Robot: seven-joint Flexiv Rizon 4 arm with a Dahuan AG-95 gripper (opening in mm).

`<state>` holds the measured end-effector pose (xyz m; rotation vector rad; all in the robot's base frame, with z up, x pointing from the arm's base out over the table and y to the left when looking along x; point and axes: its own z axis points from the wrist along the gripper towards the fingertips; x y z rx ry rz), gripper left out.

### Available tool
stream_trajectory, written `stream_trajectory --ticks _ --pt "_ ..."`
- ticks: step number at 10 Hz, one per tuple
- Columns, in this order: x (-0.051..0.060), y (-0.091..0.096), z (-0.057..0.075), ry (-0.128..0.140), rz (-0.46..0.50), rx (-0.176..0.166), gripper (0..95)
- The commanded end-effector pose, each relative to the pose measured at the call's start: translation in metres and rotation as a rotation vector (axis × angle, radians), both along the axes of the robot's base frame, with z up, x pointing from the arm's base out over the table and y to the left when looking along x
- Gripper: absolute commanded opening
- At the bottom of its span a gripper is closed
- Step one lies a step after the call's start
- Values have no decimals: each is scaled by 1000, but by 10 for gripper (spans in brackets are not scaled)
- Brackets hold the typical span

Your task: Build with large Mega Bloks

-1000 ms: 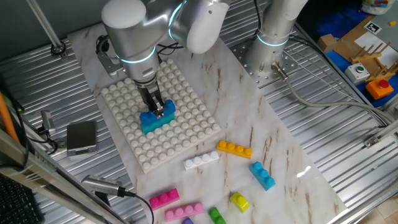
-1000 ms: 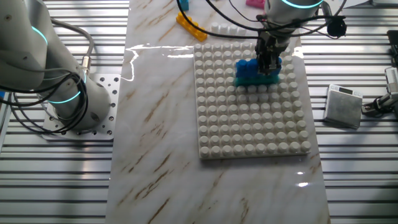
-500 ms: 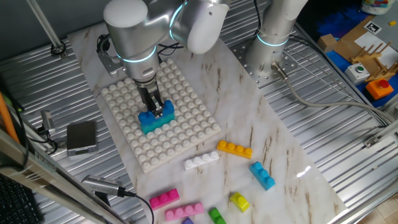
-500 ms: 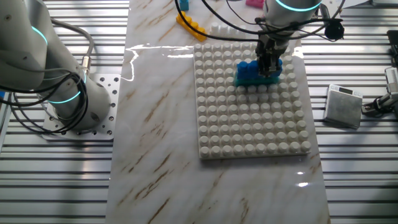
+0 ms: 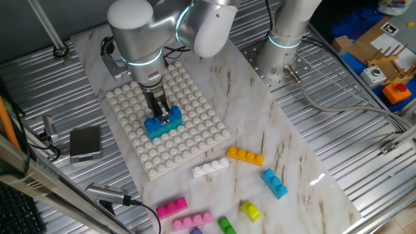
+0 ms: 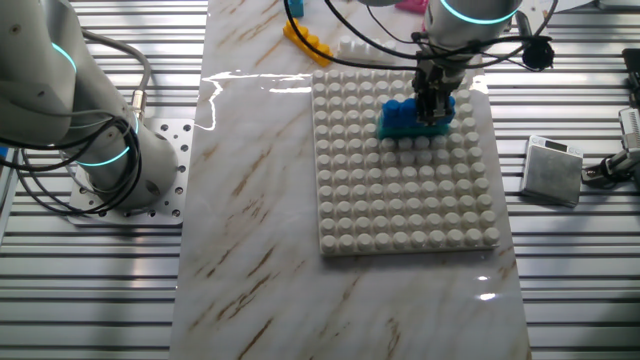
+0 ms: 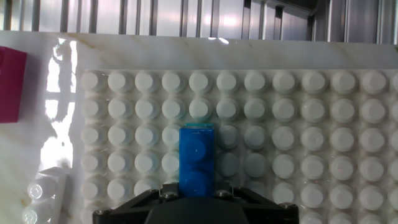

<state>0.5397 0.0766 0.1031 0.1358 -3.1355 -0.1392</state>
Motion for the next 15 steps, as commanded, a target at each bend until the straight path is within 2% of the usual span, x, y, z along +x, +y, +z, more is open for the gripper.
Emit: stream_trajectory --ticks 1,5,15 --pt "2 -1 -4 -3 2 1 0" --pt "3 -1 -6 2 -1 8 0" --pt "2 -1 -13 -29 62 17 0"
